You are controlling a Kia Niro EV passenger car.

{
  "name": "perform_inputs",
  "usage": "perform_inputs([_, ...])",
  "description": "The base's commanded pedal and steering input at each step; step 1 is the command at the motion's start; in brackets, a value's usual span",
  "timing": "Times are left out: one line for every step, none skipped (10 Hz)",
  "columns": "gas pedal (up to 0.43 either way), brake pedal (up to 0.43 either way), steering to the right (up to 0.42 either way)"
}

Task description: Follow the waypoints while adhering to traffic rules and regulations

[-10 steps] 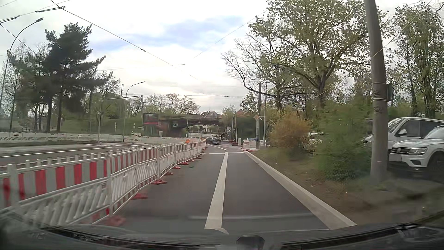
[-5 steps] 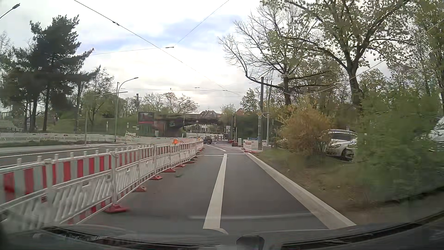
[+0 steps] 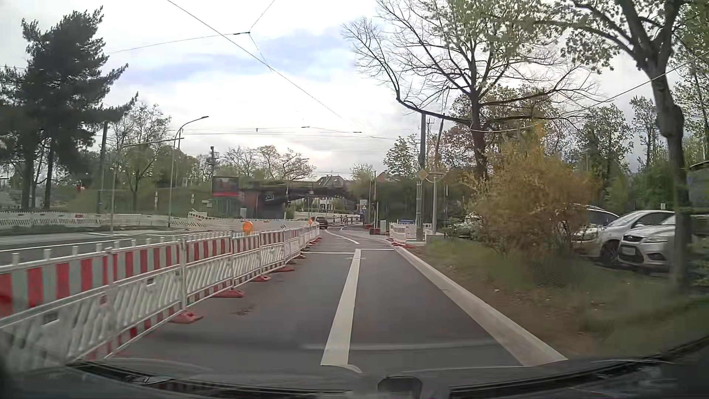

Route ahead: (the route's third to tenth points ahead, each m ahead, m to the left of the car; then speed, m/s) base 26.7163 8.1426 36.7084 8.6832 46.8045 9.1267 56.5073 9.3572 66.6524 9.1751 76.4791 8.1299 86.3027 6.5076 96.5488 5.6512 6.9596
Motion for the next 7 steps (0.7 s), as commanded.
perform_inputs([0.047,0.0,0.005])
perform_inputs([0.047,0.0,0.005])
perform_inputs([0.047,0.0,0.005])
perform_inputs([0.047,0.0,0.004])
perform_inputs([0.047,0.0,0.003])
perform_inputs([0.047,0.0,0.002])
perform_inputs([0.047,0.0,0.002])
